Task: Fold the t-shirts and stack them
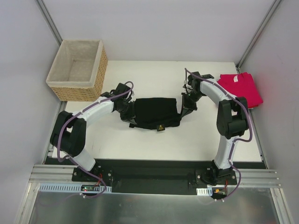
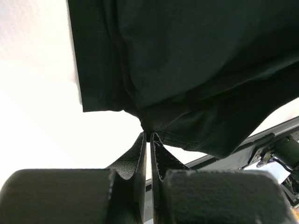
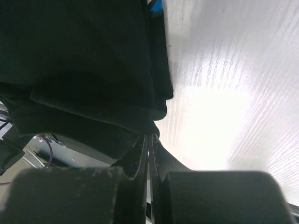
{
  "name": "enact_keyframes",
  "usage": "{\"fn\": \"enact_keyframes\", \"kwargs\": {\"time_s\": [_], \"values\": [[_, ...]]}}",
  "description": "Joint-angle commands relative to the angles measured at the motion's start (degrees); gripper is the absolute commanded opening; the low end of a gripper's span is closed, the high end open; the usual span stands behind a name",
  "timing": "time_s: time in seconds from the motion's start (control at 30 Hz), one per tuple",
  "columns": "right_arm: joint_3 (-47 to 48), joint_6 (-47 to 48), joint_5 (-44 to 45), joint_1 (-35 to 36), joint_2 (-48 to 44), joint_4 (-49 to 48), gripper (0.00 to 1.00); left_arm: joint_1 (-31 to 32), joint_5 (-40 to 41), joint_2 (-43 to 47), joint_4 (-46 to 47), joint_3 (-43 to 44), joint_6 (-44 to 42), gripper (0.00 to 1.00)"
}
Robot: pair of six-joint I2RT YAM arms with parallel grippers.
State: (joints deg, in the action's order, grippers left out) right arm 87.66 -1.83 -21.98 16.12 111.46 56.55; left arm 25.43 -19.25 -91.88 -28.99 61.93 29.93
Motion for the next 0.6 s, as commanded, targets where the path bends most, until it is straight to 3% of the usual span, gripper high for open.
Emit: {"fn": "enact_keyframes", "kwargs": {"time_s": [0.0,0.57], "values": [[1.03,1.47,-0.87,-0.3,-0.8,0.49,0.01,-0.29,-0.44,0.03,-0.71,2.32,-1.89,0.0],[-3.8,1.03,-1.76,-0.47,-6.51,-0.57,0.01,-0.29,0.08,5.21,-0.71,-3.13,-1.72,0.0]]}}
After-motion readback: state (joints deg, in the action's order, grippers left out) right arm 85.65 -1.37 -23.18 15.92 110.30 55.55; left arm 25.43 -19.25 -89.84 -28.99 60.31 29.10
